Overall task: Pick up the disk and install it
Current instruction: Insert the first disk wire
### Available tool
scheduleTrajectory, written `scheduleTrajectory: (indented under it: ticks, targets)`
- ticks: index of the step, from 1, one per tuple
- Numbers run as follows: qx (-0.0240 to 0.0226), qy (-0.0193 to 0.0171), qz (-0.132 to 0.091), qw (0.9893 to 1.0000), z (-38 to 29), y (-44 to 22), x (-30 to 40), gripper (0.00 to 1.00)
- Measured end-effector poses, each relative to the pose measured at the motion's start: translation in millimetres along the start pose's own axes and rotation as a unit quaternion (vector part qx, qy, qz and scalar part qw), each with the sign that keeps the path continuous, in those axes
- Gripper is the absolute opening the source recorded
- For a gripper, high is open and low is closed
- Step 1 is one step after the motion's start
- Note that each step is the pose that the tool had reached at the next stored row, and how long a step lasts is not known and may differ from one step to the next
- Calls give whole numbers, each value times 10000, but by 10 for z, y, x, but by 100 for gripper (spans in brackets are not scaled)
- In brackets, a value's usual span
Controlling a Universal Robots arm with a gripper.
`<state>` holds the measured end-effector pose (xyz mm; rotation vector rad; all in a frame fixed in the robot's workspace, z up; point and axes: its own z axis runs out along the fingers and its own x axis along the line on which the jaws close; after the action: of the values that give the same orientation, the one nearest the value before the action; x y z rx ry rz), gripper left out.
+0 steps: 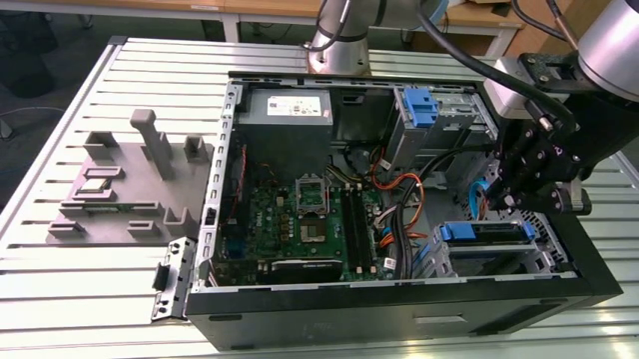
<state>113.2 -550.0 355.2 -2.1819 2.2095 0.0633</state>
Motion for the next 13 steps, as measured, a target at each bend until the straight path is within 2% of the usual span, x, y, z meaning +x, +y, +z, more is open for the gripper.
scheduleTrajectory:
  ticks: [1,2,3,13]
  targets:
    - [0,0,0,10000,1,0,0,23]
    - [0,0,0,10000,1,0,0,17]
    - [0,0,0,10000,2,0,0,16]
    - [0,0,0,10000,5,-3,27,16]
